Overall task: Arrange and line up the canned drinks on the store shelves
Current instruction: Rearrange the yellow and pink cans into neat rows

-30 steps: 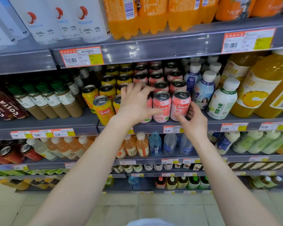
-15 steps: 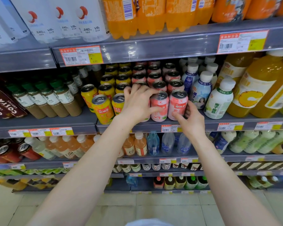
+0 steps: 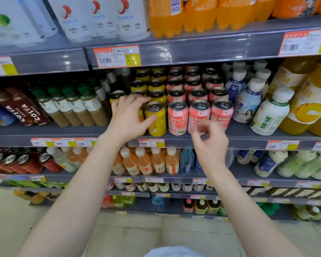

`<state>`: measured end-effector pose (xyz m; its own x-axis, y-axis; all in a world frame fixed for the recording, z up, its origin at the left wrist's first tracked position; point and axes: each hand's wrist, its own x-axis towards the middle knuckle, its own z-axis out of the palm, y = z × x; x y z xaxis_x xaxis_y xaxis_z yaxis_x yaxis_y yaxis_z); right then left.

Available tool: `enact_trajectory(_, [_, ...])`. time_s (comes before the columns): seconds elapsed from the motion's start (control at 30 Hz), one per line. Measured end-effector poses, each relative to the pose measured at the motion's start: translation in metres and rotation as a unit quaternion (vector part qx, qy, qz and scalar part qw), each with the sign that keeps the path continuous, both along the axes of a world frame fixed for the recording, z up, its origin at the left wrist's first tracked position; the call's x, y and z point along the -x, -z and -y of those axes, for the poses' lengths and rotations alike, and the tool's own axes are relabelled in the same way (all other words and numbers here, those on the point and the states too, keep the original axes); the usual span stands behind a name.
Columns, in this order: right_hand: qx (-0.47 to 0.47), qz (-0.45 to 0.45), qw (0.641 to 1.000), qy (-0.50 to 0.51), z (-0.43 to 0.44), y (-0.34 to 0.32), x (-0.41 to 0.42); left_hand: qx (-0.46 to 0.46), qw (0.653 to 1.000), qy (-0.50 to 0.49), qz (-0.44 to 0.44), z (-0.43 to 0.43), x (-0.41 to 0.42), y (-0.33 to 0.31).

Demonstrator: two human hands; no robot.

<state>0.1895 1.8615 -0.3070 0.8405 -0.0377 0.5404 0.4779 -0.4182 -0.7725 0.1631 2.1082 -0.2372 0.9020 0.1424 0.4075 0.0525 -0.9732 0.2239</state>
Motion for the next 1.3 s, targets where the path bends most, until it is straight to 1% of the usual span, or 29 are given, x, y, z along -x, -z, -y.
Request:
enact_trajectory(0.07, [0.026,-0.035,0.997,-0.056,-0.021,0.0,0.004,0.018,1.0,-0.012,0.009,-0.008,0.004,0.001])
enact_trajectory(0.17, [0.031,-0.065,0.994,-0.085,-0.051,0.001,0.005,0.054,0.998,-0.039,0.014,-0.021,0.013,0.006])
enact_trajectory(0.3, [0.012,-0.107,0.992,-0.073,-0.083,0.0,0.007,0.123,0.991,-0.045,0.022,-0.036,0.026,0.021])
enact_trajectory(0.43, [0.014,-0.119,0.992,-0.046,-0.106,0.003,0.01,0.253,0.967,-0.02,0.011,-0.045,0.033,0.036])
enact_trajectory(0.53, [0.026,-0.114,0.993,-0.012,-0.12,0.004,0.014,0.311,0.95,-0.008,0.008,-0.047,0.032,0.038])
enact_trajectory(0.63, [0.058,-0.125,0.99,0.026,-0.134,0.005,0.017,0.333,0.943,-0.007,-0.019,-0.046,0.03,0.04])
enact_trajectory(0.73, [0.064,-0.141,0.986,0.067,-0.144,0.006,0.019,0.342,0.94,-0.007,-0.012,-0.048,0.027,0.047])
enact_trajectory(0.97, [0.002,-0.13,0.987,0.098,-0.152,0.01,0.021,0.394,0.918,0.043,-0.003,-0.06,0.027,0.055])
enact_trajectory(1.17, [0.019,-0.114,0.987,0.11,-0.156,0.016,0.031,0.416,0.906,0.074,-0.011,-0.068,0.023,0.061])
enact_trajectory(1.3, [-0.026,-0.132,0.985,0.108,-0.16,0.019,0.034,0.416,0.904,0.095,-0.018,-0.071,0.02,0.062])
